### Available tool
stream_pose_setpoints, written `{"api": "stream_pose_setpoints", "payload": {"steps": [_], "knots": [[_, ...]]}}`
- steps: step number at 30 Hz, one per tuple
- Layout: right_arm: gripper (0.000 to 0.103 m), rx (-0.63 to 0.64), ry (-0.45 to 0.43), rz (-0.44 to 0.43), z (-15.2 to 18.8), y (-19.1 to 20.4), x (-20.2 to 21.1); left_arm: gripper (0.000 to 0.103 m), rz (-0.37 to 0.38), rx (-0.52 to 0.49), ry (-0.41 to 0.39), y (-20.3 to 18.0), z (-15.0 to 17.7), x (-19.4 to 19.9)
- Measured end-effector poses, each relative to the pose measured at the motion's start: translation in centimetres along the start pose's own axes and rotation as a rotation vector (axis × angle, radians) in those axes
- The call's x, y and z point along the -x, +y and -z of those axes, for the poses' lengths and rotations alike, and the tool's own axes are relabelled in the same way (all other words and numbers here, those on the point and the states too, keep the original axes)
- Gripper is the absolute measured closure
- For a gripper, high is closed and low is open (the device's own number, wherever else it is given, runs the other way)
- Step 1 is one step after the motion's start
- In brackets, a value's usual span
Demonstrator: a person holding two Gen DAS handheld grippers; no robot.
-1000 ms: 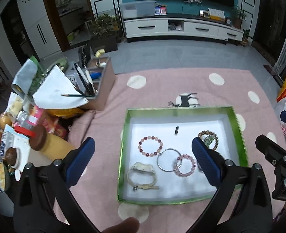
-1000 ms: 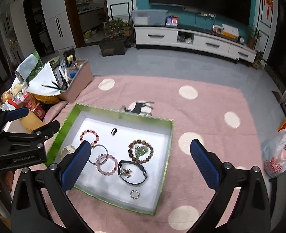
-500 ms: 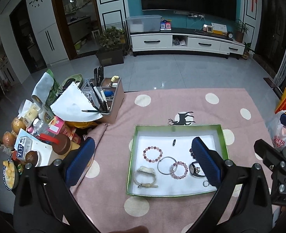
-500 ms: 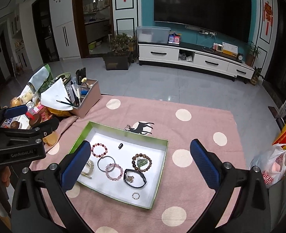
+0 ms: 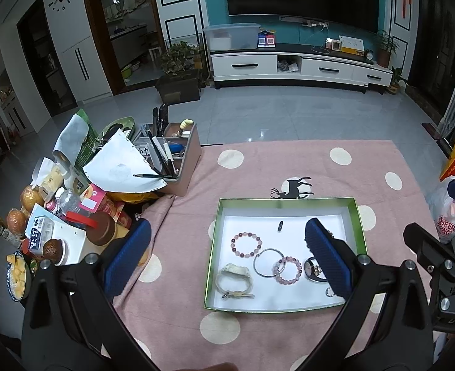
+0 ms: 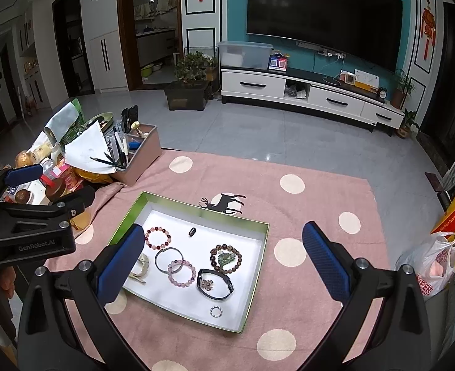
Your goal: Organize jewelry
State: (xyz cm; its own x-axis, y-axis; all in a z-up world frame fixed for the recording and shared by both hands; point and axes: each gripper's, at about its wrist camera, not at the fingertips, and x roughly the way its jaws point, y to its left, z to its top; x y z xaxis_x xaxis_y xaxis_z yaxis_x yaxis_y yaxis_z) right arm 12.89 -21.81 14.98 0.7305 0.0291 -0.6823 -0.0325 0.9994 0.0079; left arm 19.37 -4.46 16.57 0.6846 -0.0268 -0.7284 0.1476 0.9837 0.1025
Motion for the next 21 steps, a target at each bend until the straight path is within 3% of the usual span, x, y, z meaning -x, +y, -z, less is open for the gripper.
{"api": "stream_pose_setpoints", "payload": {"steps": [21], "knots": [[0.001,-0.003,0.001,0.013,0.02,-0.33,-0.09,0.002,-0.002,0.005,0.007,0.16,-0.31,-0.42]]}}
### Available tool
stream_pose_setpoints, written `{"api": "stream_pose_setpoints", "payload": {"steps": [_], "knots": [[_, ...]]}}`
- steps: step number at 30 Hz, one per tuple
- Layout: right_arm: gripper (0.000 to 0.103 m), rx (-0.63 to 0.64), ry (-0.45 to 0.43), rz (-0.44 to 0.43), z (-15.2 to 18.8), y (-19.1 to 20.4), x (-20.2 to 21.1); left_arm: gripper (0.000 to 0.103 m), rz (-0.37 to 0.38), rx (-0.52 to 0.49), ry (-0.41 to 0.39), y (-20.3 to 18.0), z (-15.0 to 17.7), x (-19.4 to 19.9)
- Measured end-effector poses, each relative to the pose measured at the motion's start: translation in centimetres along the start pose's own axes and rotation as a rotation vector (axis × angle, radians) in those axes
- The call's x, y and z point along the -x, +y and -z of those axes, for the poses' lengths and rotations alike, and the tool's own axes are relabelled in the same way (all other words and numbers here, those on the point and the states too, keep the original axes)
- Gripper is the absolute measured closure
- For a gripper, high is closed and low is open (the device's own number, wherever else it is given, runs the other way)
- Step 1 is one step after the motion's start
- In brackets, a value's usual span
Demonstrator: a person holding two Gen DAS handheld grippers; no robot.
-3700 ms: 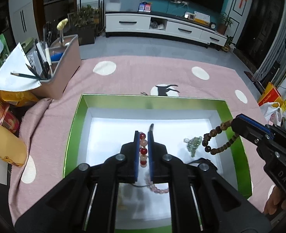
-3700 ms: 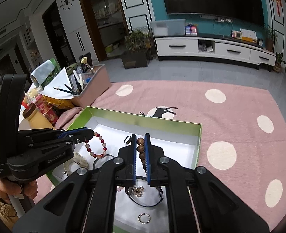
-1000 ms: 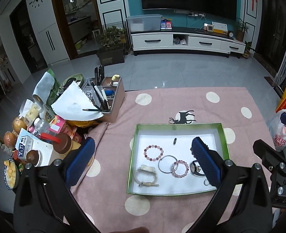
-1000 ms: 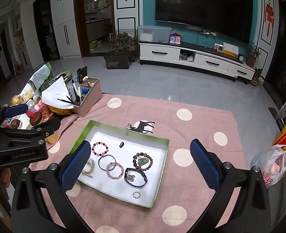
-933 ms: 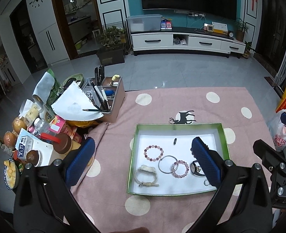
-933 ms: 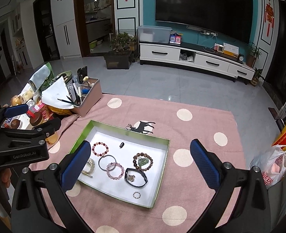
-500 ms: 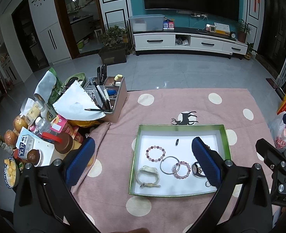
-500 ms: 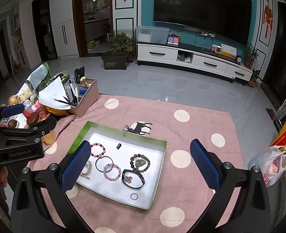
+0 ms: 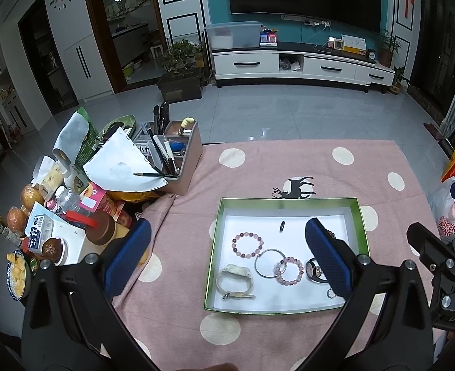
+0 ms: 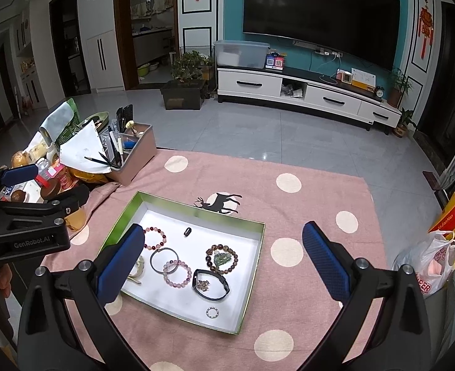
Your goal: Organize jewelry
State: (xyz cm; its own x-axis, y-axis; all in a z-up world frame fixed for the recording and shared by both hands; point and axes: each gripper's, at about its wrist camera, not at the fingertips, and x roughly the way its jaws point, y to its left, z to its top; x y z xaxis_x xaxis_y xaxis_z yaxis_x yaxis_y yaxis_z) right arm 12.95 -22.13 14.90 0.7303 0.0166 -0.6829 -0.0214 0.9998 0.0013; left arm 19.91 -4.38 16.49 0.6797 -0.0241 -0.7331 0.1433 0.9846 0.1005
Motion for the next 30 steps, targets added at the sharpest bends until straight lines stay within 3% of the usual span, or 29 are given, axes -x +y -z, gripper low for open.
{"api": "stream_pose_setpoints", "payload": {"steps": [30], "knots": [[0.001,-0.003,0.001,-0.001,0.2,0.0,-0.3,0.002,-0.01,0.006,0.02,0.0,0.3,-1.2]]}}
